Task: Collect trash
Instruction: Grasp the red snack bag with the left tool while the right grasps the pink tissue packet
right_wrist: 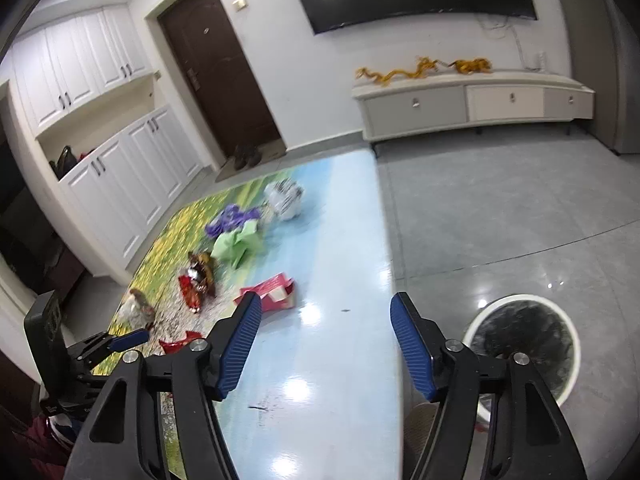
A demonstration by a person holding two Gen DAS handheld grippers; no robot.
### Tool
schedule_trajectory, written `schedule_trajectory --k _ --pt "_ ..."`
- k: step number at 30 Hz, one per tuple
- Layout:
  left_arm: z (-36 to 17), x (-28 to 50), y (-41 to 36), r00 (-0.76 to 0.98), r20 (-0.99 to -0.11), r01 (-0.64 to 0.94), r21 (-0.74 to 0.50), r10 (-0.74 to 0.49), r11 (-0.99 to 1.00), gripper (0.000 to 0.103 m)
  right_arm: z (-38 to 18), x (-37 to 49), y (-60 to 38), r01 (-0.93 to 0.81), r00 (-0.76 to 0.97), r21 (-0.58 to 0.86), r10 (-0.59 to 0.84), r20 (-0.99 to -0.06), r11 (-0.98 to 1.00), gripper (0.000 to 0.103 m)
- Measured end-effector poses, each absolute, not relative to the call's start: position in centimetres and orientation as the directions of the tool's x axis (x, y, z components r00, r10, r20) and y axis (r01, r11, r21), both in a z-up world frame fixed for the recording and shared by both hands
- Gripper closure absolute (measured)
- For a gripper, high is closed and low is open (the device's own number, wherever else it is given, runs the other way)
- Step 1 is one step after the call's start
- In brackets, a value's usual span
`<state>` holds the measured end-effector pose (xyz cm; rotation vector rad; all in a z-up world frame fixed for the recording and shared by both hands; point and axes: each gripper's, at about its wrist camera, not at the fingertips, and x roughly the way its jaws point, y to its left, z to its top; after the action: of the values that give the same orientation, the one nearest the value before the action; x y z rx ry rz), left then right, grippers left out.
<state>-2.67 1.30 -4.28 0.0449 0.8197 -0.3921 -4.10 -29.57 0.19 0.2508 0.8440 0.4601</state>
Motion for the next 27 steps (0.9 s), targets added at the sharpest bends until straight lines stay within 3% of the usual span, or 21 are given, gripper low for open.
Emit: schedule_trajectory --k 13,17,27 --pt "-6.5 -0.6 -0.8 0.555 -0.750 0.400 -0.140 -0.361 0.906 0.045 -5.0 -0.4 -20.9 -0.404 0.411 0.407 0.560 -0.719 0.819 0.018" --pt "-7.0 -0.1 -0.8 0.542 -0.757 0.401 -0.148 -0.364 0.904 0.051 -6.1 0.6 -18.1 -0.447 0.388 0.384 0.561 -0.731 0.808 0.012" --pt "-7.8 0.9 -0.5 0.523 -0.759 0.401 -0.182 -0.387 0.898 0.071 -8.2 2.8 -14.3 -0.457 0.372 0.306 0.492 -0.787 0.835 0.013"
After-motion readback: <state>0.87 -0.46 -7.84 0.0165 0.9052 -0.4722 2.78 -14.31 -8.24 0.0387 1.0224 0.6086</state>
